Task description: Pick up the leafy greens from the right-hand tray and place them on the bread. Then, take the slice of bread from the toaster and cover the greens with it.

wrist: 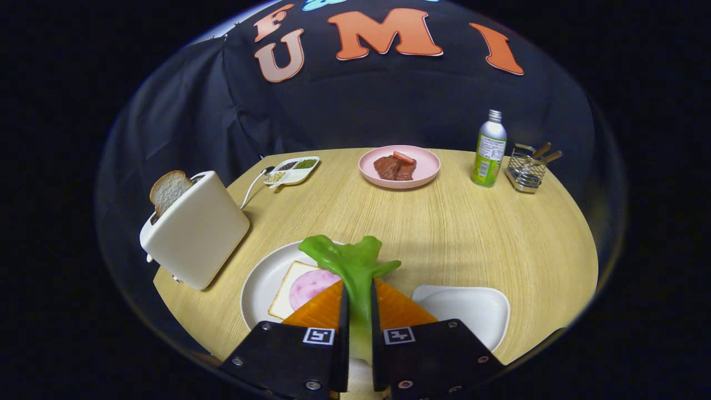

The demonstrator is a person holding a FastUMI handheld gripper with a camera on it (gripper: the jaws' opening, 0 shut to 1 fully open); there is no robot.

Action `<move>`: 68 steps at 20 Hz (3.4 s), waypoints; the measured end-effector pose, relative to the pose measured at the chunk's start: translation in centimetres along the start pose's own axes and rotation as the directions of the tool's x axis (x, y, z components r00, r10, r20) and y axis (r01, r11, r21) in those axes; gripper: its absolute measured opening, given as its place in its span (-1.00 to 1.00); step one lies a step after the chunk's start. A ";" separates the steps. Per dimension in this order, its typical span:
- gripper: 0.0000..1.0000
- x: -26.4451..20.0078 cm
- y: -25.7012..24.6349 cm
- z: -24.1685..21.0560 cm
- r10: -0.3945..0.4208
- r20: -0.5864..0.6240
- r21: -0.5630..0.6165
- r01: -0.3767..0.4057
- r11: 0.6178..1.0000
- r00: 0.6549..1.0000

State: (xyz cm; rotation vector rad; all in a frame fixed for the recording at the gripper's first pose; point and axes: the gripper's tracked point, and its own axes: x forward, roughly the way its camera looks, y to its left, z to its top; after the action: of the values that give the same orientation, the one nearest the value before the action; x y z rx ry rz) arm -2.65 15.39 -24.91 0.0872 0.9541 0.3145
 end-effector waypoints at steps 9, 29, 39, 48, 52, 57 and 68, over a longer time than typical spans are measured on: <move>-0.61 3.1 3.3 -1.3 0.029 -0.072 -0.024 -0.031 0.999 0.997; 0.34 1.8 5.8 0.0 0.005 -0.087 -0.098 -0.013 0.995 0.996; 0.66 -2.1 9.7 6.6 0.052 0.005 -0.132 -0.051 0.990 0.999; 0.85 -4.8 18.8 12.9 0.159 -0.013 -0.127 -0.159 0.979 0.987; 0.85 -4.3 23.8 14.2 0.227 -0.077 -0.095 -0.234 0.968 0.971; 0.89 -3.3 29.0 14.8 0.280 -0.156 -0.073 -0.294 0.953 0.947; 0.68 2.2 32.7 12.8 0.251 -0.324 0.005 -0.264 0.965 0.912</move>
State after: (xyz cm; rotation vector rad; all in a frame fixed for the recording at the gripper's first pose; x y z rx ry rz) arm 1.58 47.98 -12.36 0.1297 1.2649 0.6052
